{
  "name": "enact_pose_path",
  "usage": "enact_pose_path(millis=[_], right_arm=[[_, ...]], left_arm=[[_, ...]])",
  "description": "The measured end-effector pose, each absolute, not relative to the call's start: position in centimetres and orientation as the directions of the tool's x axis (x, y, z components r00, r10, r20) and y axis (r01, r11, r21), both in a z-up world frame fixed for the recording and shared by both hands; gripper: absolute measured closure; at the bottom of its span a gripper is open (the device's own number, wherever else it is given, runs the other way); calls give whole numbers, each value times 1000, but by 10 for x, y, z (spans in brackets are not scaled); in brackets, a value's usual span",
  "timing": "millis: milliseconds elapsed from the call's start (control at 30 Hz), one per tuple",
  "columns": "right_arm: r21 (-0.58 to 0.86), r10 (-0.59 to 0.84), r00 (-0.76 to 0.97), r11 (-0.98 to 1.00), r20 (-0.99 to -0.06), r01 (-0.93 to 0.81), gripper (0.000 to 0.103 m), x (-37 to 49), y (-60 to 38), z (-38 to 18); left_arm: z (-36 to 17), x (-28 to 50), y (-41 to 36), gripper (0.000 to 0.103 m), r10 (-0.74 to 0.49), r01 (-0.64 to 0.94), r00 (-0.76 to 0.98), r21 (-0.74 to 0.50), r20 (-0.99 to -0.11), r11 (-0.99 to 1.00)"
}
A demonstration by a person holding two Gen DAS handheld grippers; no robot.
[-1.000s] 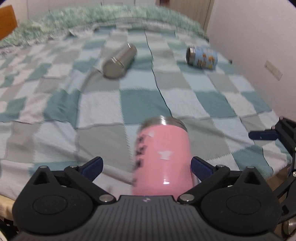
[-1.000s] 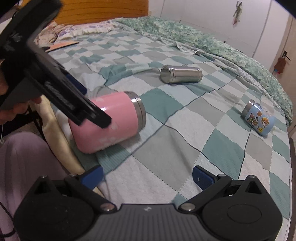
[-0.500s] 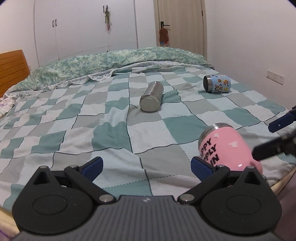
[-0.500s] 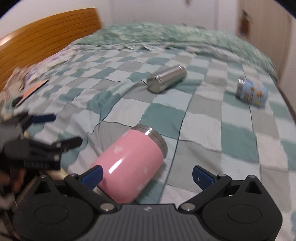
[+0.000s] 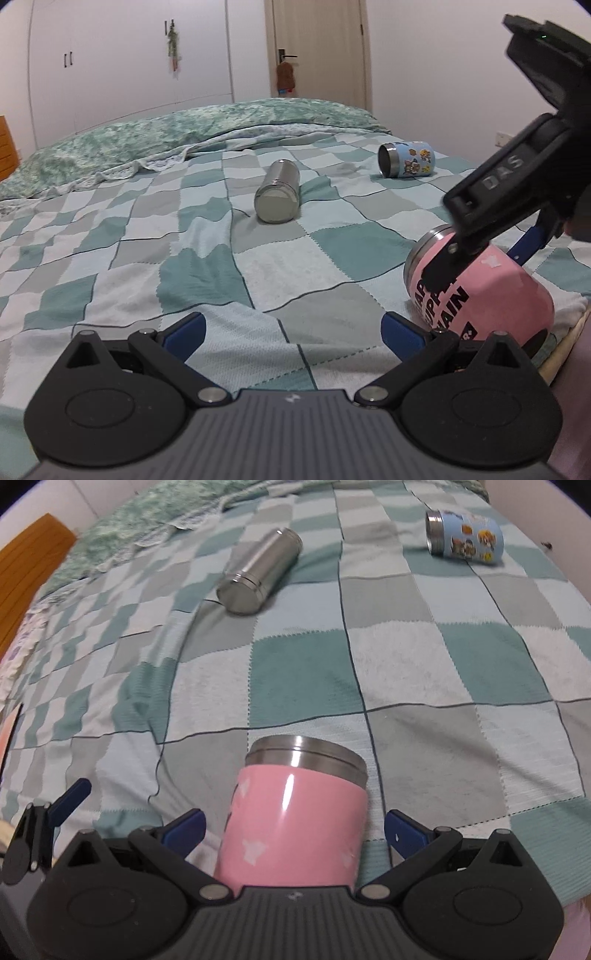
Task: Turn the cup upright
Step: 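Lift the pink cup with the right gripper and rotate it, then turn the pink cup opening-up in the right gripper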
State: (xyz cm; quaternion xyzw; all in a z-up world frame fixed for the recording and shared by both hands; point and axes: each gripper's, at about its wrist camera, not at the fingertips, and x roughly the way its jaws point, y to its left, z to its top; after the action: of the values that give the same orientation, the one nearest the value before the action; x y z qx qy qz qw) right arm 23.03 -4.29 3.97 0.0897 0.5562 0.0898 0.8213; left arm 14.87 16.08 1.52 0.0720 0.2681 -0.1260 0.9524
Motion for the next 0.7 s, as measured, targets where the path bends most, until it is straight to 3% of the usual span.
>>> enact_pose_path(millis=[200, 367, 700], right_arm=[[239, 219, 350, 971, -911, 14, 1, 244, -36, 33], [202, 182, 332, 979, -925, 25, 18, 252, -32, 24], [264, 258, 344, 964, -903, -32, 18, 253, -39, 21]], left_arm=[[10, 158, 162, 0, -248, 329, 803, 58, -542, 942], [9, 164, 164, 0, -295, 381, 777, 43, -556, 924], [7, 166, 163, 0, -319, 409, 766, 41, -558, 912]])
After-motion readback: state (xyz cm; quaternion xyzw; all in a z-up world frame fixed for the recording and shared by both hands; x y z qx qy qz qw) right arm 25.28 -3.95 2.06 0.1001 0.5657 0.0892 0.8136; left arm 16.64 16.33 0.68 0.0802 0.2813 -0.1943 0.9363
